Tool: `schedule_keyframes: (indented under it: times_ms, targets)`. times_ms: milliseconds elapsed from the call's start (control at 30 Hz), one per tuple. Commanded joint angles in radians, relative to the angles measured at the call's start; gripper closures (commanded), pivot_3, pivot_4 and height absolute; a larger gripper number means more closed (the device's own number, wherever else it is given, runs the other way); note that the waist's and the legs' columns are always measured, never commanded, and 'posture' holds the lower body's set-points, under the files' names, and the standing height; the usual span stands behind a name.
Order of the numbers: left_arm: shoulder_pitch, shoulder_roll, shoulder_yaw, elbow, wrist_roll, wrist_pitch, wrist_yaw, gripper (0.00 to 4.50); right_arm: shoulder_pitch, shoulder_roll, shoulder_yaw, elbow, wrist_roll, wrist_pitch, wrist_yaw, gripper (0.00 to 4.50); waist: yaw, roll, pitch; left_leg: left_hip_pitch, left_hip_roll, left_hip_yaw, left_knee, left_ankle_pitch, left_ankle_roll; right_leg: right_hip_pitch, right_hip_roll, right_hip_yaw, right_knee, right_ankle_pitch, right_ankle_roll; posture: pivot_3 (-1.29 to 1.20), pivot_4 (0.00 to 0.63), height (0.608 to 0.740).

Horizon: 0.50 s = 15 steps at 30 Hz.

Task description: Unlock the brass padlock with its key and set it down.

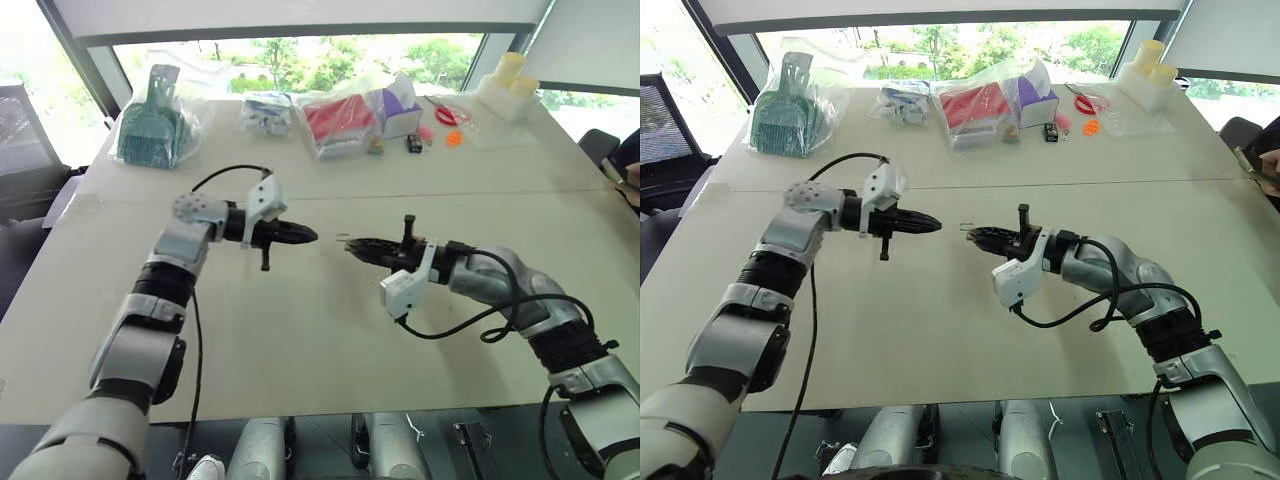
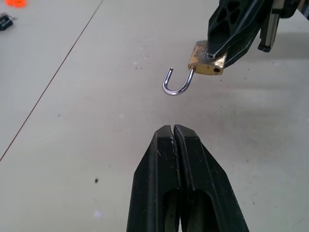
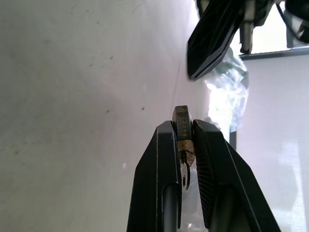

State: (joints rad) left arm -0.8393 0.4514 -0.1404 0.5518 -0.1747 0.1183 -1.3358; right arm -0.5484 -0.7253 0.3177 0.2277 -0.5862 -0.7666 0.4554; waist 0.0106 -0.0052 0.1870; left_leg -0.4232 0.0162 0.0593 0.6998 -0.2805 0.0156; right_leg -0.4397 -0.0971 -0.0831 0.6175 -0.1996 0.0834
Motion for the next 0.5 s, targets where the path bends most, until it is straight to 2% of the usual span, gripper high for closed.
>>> schedule_keyframes:
  times_ms: [33, 133, 233, 300, 333, 467, 500]
  targets:
    - [0.045, 0.023, 0.034, -0.139, -0.039, 0.063, 0.036, 4.46, -0.017, 0.009, 0.014, 0.037, -0.016, -0.016, -0.019, 4.5, 0.0, 0.0, 0.0, 0.0, 0.0, 0.0, 0.0, 0.0, 0.0, 0.0, 0.0, 0.0, 0.0, 0.0, 0.0, 0.0, 0.15, 0.74]
    - [0.109, 0.044, 0.05, -0.239, -0.059, 0.123, 0.073, 4.46, -0.033, 0.018, 0.036, 0.09, -0.04, -0.012, -0.023, 4.5, -0.002, 0.0, 0.0, 0.001, 0.0, 0.0, 0.0, 0.0, 0.0, 0.0, 0.0, 0.0, 0.0, 0.0, 0.0, 0.0, 0.15, 0.74]
    - [0.17, 0.064, 0.06, -0.332, -0.08, 0.181, 0.102, 4.5, -0.034, 0.018, 0.049, 0.113, -0.021, -0.011, 0.005, 3.19, -0.002, 0.0, 0.0, 0.001, 0.0, 0.0, 0.0, 0.0, 0.0, 0.0, 0.0, 0.0, 0.001, 0.0, 0.0, 0.0, 0.15, 0.74]
    - [0.203, 0.08, 0.059, -0.386, -0.095, 0.217, 0.108, 4.5, -0.024, 0.004, 0.055, 0.108, 0.003, -0.013, 0.036, 2.75, -0.001, 0.0, 0.0, 0.001, 0.0, 0.0, 0.0, 0.0, 0.0, 0.0, 0.0, 0.001, 0.001, 0.0, 0.0, 0.0, 0.15, 0.74]
    - [0.218, 0.091, 0.057, -0.405, -0.089, 0.216, 0.111, 4.5, -0.008, -0.015, 0.054, 0.09, 0.042, -0.007, 0.079, 2.34, -0.001, 0.0, 0.0, 0.002, 0.0, 0.0, 0.0, 0.0, -0.001, 0.001, 0.0, 0.001, 0.001, 0.0, 0.0, 0.0, 0.15, 0.74]
    - [0.24, 0.113, 0.055, -0.45, -0.096, 0.226, 0.125, 4.5, 0.043, -0.088, 0.018, 0.01, 0.235, 0.099, 0.254, 0.27, 0.005, 0.0, 0.0, 0.003, 0.0, -0.004, 0.0, 0.0, -0.001, 0.003, 0.0, 0.001, 0.001, 0.0, 0.0, 0.0, 0.15, 0.74]
    - [0.242, 0.116, 0.054, -0.454, -0.098, 0.227, 0.127, 4.5, 0.054, -0.093, 0.002, -0.016, 0.295, 0.159, 0.294, 0.06, 0.005, 0.0, 0.0, 0.005, 0.0, -0.004, 0.0, 0.0, 0.0, 0.005, 0.0, 0.0, 0.0, 0.0, 0.0, 0.0, 0.15, 0.74]
